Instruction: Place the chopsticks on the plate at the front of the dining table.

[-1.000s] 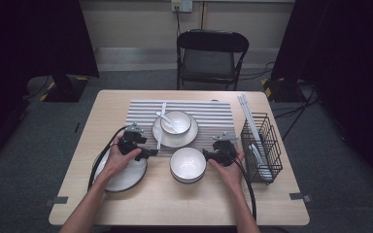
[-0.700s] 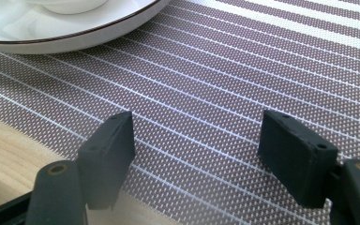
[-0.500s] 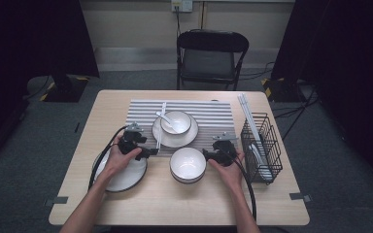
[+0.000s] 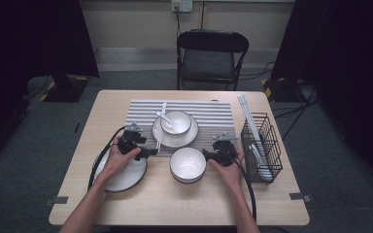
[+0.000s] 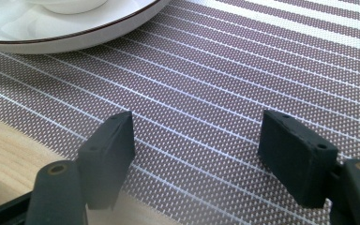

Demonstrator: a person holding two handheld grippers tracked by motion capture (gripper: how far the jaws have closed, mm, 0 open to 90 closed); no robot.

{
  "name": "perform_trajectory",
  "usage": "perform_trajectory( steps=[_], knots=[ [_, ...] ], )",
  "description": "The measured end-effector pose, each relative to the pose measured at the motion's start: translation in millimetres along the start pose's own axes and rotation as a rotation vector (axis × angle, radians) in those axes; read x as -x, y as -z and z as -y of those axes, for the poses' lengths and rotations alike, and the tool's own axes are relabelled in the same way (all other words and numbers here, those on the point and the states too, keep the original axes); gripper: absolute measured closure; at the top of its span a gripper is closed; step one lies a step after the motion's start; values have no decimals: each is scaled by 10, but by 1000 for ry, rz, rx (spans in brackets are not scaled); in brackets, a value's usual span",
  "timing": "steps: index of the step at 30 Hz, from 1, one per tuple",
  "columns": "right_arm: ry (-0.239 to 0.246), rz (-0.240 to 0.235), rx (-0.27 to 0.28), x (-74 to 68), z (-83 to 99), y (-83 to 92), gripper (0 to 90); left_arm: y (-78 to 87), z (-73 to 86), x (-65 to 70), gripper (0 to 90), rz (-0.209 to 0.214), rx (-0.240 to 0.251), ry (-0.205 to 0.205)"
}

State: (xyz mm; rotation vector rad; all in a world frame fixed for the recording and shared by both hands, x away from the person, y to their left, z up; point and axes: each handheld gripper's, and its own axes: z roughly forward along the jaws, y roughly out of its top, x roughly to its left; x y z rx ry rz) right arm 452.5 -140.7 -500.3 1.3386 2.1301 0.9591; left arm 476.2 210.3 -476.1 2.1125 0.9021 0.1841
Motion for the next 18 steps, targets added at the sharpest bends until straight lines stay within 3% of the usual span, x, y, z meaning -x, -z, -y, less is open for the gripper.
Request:
perform_trajectory(
  steps=[10,18],
  knots=[
    [1,5,1,-4,2,1,268,27,21,-20,170,4,-10,6],
    [0,6,1,-5,1,1,268,-11,4,-17,165,-3,9,10]
  ],
)
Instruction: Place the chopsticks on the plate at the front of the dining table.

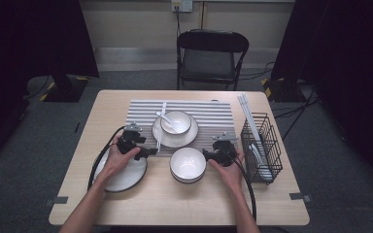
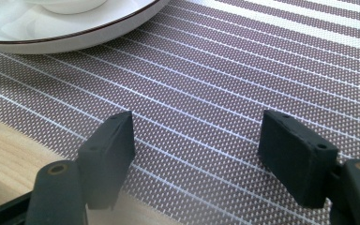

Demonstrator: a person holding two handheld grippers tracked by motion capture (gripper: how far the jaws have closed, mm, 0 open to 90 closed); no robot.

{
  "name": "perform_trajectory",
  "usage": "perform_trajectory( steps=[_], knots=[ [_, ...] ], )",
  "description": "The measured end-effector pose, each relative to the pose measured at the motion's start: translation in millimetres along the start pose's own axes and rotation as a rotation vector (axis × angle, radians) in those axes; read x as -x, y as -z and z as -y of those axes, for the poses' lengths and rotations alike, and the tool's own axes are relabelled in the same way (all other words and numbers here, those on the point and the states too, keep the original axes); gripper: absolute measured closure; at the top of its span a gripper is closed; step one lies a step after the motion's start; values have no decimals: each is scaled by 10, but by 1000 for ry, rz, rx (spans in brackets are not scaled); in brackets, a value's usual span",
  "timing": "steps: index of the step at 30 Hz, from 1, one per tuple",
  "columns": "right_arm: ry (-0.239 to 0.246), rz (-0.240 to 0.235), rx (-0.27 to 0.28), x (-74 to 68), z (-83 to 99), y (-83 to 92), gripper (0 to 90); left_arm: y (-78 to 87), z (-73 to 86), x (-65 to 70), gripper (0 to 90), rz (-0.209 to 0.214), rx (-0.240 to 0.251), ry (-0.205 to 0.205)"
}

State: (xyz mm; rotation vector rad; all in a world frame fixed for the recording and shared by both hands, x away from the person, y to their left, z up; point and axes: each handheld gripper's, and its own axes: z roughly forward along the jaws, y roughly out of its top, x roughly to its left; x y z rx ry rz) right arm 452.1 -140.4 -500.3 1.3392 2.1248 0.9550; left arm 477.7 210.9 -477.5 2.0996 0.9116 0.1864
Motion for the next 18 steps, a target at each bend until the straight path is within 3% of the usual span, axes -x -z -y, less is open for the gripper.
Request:
perform_trajectory(
  steps=[4,7,18],
  knots=[
    [1,0,0,0,0,0,267,12,-7,12,176,-1,-1,-10],
    [0,0,0,0,0,0,268,44,0,-20,174,-11,16,13],
    [0,0,0,0,0,0,268,-27,4,-9,176,-27,-15,9]
  ],
)
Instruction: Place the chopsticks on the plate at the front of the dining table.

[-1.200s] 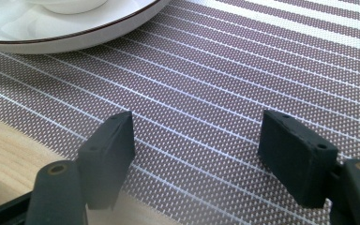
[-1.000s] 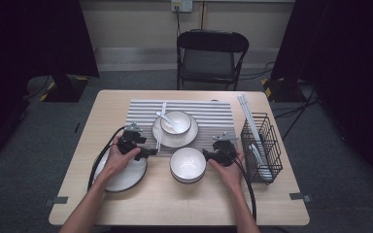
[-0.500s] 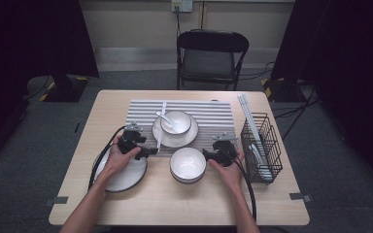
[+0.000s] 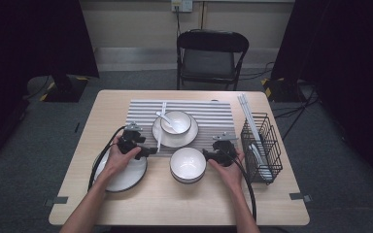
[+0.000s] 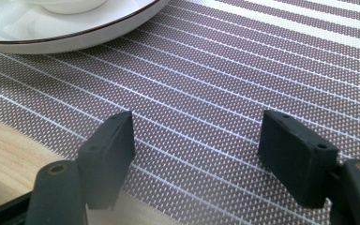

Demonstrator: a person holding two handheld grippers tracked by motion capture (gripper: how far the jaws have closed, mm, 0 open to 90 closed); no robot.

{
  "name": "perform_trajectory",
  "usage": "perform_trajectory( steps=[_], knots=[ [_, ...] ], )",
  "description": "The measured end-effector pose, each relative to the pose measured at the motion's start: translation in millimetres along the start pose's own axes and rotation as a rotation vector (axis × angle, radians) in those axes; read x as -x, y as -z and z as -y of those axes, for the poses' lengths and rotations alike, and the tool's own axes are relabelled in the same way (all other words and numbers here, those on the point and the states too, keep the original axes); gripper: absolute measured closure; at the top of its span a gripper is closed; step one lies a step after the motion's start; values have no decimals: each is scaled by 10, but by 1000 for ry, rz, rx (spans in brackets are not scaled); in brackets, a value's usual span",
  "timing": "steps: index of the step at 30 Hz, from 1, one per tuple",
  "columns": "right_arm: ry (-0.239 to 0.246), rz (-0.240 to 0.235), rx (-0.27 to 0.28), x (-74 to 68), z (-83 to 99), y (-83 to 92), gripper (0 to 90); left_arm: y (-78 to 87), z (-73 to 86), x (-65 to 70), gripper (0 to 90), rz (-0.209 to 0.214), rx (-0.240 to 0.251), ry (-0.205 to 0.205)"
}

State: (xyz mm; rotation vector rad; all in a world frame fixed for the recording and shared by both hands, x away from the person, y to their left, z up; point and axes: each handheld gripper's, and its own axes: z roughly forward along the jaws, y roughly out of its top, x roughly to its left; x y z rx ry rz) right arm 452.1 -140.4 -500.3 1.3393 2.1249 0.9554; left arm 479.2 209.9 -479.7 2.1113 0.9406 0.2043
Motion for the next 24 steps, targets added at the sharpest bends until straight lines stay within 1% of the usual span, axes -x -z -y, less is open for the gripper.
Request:
perform_trajectory(
  steps=[3,5,6,7,8,10,11,13,16,17,18,20,21,24],
  knots=[
    [0,0,0,0,0,0,267,8,-3,7,175,-5,10,3],
    [0,0,0,0,0,0,268,25,-7,5,174,-1,5,-4],
    [0,0,0,0,0,0,268,27,-6,6,174,1,10,-1],
    [0,0,0,0,0,0,268,34,-4,13,174,9,11,5],
    [1,0,0,0,0,0,268,37,-3,12,174,17,8,-3],
    [0,0,0,0,0,0,268,37,-3,19,173,24,8,0],
    [0,0,0,0,0,0,268,32,-4,27,172,18,5,-3],
    [1,0,0,0,0,0,268,22,-5,26,171,24,5,-5],
    [0,0,0,0,0,0,267,13,-4,26,171,21,-1,-10],
    [1,0,0,0,0,0,267,7,-2,21,168,26,6,-6],
    [0,0,0,0,0,0,267,3,-1,23,166,22,10,0],
    [1,0,0,0,0,0,267,15,-8,22,169,13,7,-6],
    [1,0,0,0,0,0,268,16,-9,21,173,13,15,-7],
    [0,0,0,0,0,0,268,30,-9,14,172,19,18,0]
  ],
)
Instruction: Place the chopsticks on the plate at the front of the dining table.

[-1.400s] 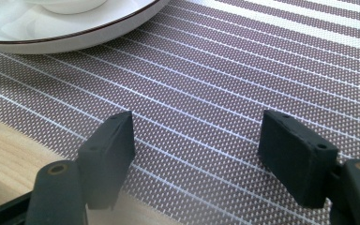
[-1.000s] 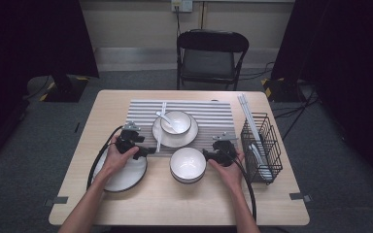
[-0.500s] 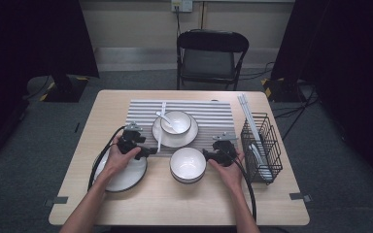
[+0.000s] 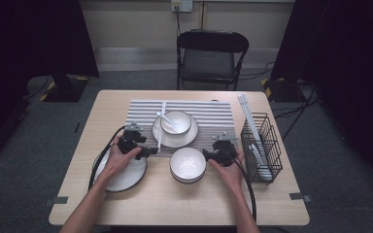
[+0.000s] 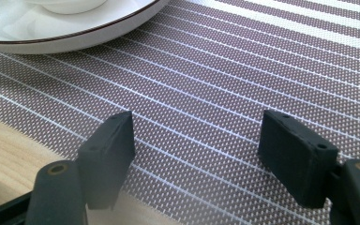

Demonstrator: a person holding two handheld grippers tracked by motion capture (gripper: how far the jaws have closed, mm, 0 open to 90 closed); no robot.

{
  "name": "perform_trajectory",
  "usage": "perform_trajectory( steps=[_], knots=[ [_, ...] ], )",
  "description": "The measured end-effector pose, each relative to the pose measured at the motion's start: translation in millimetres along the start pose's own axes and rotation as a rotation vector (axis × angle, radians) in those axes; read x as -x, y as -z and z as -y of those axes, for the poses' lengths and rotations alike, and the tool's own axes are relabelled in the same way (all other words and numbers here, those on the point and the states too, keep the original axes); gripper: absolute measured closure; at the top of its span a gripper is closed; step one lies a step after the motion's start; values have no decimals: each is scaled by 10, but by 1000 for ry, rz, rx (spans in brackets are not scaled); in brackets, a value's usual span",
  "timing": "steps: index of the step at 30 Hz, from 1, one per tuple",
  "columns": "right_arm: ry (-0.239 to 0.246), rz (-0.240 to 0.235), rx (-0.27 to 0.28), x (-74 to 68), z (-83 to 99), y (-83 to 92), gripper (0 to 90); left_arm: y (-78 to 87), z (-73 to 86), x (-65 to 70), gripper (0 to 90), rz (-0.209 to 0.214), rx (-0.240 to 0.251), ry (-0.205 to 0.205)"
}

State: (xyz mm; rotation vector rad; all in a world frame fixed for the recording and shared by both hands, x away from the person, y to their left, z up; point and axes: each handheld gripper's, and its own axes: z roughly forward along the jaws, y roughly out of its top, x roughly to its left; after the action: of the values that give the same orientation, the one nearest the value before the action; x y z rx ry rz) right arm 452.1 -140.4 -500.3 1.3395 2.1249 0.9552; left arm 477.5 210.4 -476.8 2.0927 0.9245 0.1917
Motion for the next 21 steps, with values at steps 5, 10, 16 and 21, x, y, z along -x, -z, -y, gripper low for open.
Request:
perform_trajectory(
  steps=[5,10,16,21],
  knots=[
    [1,0,0,0,0,0,268,-1,2,-6,173,-13,-7,-5],
    [0,0,0,0,0,0,267,-27,7,-8,176,-16,-8,1],
    [1,0,0,0,0,0,268,-31,2,8,176,-24,-16,-11],
    [0,0,0,0,0,0,267,-3,2,-2,172,-17,-2,-6]
  ],
)
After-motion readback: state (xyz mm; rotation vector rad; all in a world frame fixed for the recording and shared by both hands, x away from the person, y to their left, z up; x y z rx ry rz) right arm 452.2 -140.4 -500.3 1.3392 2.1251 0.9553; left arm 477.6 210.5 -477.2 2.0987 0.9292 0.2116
